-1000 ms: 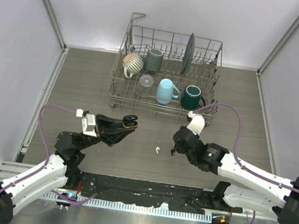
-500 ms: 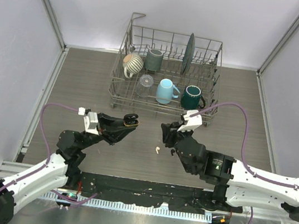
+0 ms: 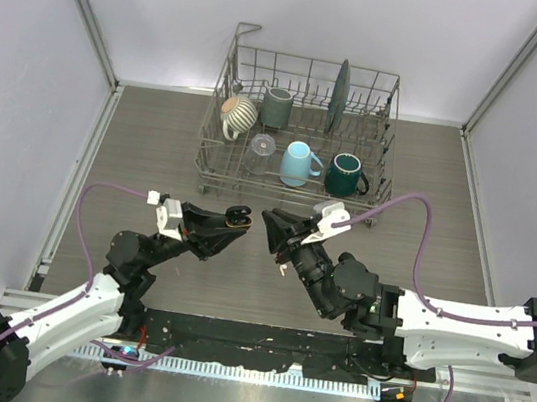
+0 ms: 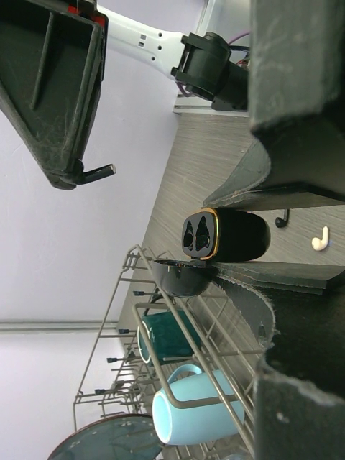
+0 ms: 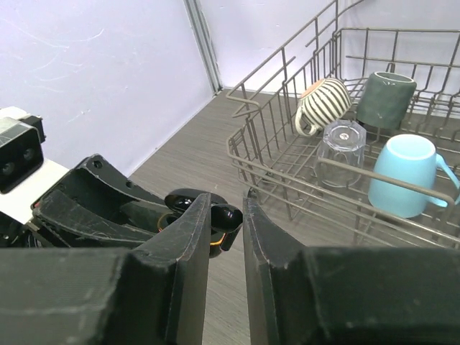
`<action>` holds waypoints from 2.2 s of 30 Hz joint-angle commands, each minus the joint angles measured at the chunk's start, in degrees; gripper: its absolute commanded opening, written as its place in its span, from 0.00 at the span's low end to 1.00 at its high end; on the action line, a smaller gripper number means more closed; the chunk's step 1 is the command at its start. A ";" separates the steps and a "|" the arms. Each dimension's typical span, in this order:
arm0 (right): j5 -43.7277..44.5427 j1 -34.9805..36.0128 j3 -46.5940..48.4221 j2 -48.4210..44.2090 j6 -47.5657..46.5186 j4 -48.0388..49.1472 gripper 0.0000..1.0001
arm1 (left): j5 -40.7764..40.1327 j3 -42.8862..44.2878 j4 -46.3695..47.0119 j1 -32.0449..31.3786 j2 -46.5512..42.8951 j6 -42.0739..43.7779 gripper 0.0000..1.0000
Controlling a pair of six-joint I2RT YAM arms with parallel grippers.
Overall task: Insert the wireless bluetooth earbuds into the charging case
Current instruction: Place the earbud in the charging case.
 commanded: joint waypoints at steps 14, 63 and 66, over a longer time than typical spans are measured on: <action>-10.13 0.39 -2.54 1.57 -1.15 10.55 0.01 | 5.76 4.07 2.17 -0.13 0.55 0.14 0.00; -3.11 0.39 -2.45 7.99 -7.91 17.41 0.01 | 6.02 2.58 2.26 -0.22 -3.14 -1.62 0.00; -2.75 0.39 -2.45 7.90 -8.53 17.32 0.01 | 5.85 2.58 2.17 -0.30 -3.14 -1.89 0.00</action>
